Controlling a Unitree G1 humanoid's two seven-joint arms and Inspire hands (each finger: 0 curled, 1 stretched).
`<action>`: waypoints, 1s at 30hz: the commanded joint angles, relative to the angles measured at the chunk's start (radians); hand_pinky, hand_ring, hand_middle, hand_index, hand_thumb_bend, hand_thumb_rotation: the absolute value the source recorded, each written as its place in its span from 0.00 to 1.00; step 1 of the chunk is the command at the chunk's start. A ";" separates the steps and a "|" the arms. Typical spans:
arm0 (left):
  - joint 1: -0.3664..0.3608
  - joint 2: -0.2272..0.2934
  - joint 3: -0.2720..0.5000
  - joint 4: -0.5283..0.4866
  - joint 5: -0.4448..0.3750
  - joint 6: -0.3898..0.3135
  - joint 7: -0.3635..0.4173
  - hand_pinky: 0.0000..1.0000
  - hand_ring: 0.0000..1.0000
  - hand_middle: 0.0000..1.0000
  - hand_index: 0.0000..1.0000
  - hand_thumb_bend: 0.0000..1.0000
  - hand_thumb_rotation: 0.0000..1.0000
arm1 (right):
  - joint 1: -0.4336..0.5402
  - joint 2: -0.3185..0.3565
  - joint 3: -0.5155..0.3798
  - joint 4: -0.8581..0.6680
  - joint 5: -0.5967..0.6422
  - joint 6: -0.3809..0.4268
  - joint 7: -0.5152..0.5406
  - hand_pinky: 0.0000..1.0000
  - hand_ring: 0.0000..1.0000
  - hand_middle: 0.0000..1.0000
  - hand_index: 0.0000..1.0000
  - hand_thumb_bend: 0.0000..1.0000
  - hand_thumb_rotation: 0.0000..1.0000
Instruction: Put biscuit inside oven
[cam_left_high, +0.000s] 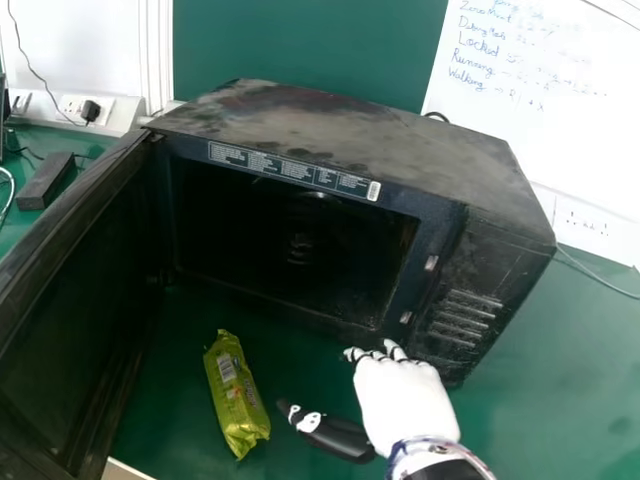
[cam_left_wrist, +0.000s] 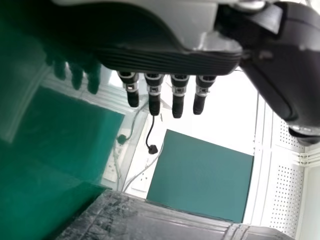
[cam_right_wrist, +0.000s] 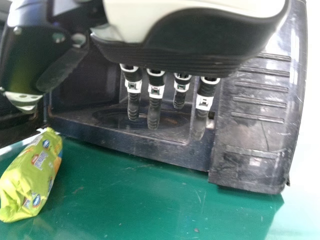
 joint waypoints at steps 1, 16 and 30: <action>0.017 -0.014 0.001 0.016 0.004 0.007 -0.002 1.00 0.98 0.99 1.00 0.30 1.00 | -0.031 0.126 0.029 0.013 -0.014 -0.008 0.015 0.71 0.82 0.85 0.88 0.92 0.54; 0.012 -0.010 -0.004 0.027 0.015 0.008 0.018 1.00 0.98 0.99 1.00 0.31 1.00 | -0.139 0.126 0.090 0.137 -0.047 -0.006 0.029 0.68 0.79 0.83 0.84 0.94 0.58; 0.017 -0.017 -0.004 0.021 0.009 0.001 0.007 1.00 0.97 0.98 1.00 0.30 1.00 | -0.234 0.157 0.168 0.248 -0.083 0.070 0.029 0.68 0.79 0.83 0.82 0.93 0.54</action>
